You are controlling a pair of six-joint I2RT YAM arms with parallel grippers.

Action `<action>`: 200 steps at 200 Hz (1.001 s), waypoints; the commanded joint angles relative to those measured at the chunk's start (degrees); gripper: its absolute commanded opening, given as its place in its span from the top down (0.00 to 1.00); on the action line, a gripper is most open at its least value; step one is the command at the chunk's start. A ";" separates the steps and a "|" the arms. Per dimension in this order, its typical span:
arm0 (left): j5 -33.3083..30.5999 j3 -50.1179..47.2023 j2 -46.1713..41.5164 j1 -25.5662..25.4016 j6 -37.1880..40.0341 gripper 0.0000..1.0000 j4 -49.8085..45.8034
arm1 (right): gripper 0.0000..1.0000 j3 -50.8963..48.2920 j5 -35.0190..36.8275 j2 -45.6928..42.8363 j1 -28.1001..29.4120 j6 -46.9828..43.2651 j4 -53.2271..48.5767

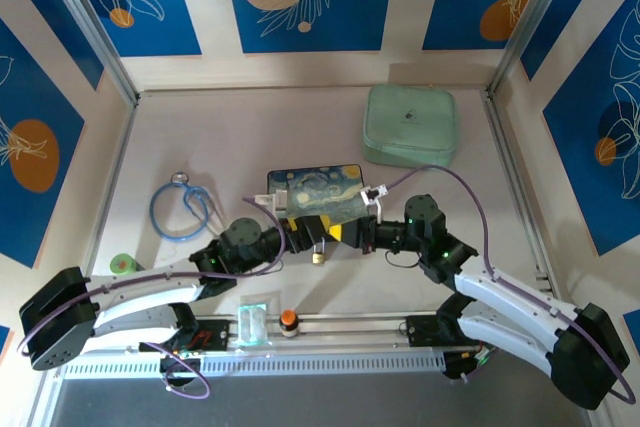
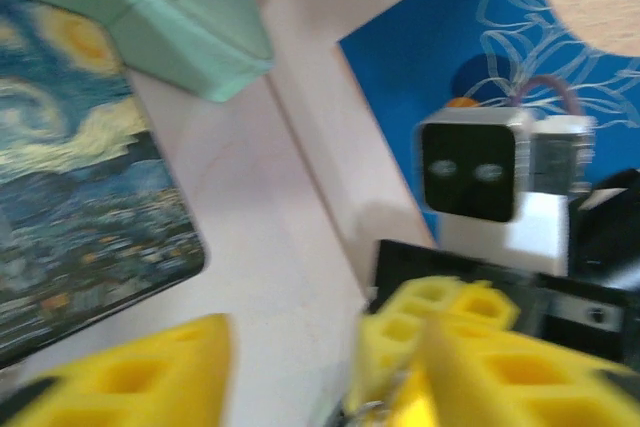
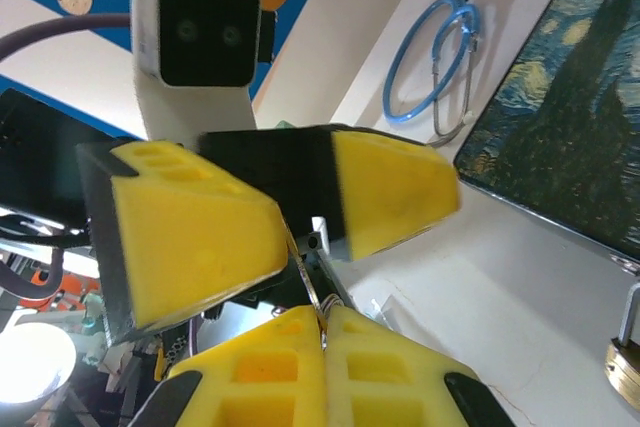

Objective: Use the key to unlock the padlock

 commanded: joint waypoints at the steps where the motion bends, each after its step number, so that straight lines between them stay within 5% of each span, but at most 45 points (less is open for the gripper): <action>1: -6.77 2.16 -1.85 -0.31 2.42 0.17 -13.93 | 1.00 -0.62 4.86 -1.99 -1.35 -1.09 -10.12; 48: -6.18 3.67 2.25 -0.49 6.31 0.36 -21.33 | 1.00 -0.87 12.34 -3.40 -2.23 -2.47 -22.47; 200: -8.80 5.65 23.52 -4.71 9.36 0.35 -10.75 | 1.00 -4.61 16.35 -6.92 -2.66 -1.12 -25.52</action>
